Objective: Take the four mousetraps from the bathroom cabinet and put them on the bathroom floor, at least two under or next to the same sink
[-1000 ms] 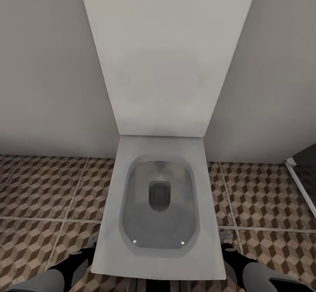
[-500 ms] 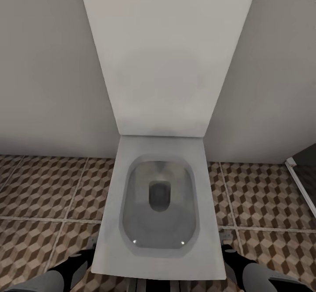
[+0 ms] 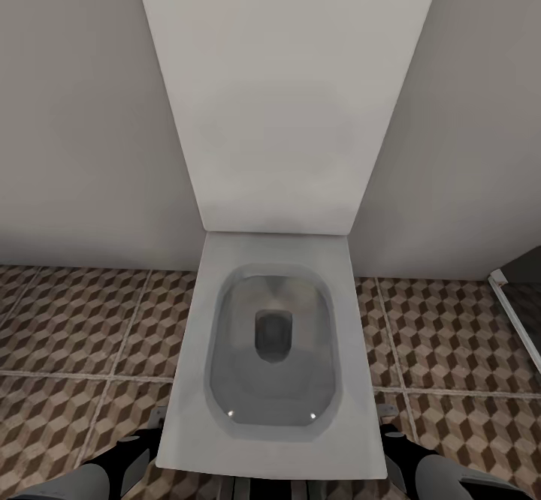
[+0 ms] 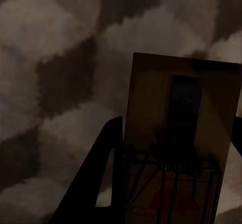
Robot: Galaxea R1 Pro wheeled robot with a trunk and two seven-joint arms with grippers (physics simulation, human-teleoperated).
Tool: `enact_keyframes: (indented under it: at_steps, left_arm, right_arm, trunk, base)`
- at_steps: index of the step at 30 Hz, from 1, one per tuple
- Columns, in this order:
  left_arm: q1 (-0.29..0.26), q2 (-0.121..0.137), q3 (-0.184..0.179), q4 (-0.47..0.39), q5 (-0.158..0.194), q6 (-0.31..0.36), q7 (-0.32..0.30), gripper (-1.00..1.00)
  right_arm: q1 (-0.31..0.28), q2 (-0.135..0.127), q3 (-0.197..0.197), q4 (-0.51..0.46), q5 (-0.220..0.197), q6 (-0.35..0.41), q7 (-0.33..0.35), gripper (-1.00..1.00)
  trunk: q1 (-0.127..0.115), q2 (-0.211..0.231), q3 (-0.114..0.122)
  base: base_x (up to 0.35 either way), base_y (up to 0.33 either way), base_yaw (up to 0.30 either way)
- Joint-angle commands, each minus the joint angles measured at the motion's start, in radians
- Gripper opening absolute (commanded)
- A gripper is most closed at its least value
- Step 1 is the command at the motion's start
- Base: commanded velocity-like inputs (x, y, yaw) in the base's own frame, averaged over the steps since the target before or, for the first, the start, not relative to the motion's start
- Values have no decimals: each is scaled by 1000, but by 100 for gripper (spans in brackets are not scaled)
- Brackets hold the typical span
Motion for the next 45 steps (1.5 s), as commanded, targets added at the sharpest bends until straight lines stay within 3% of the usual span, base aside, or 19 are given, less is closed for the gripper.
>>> enact_keyframes:
  at_steps: [1, 15, 24, 45]
  left_arm:
    - [0, 0, -8, 0, 7, -1, -3, -100]
    - [0, 1, -8, 1, 7, -1, -3, -100]
    - [0, 0, -8, 1, 7, -1, -3, -100]
    - [0, 1, -8, 5, 7, -1, -3, -100]
  right_arm:
    - [-1, 0, -8, 3, 9, -3, -3, -100]
    - [0, 0, -8, 3, 7, 14, -3, -100]
    - [-1, 0, -8, 3, 9, 93, -3, -100]
    - [-1, 0, -8, 2, 10, 97, -5, -100]
  trunk:
    - [0, 0, -1]
    - [0, 0, -1]
    - [0, 0, -1]
    - [0, 0, -1]
  base:
    - [0, 0, 0]
    - [0, 0, 0]
    - [0, 0, 0]
    - [0, 0, 0]
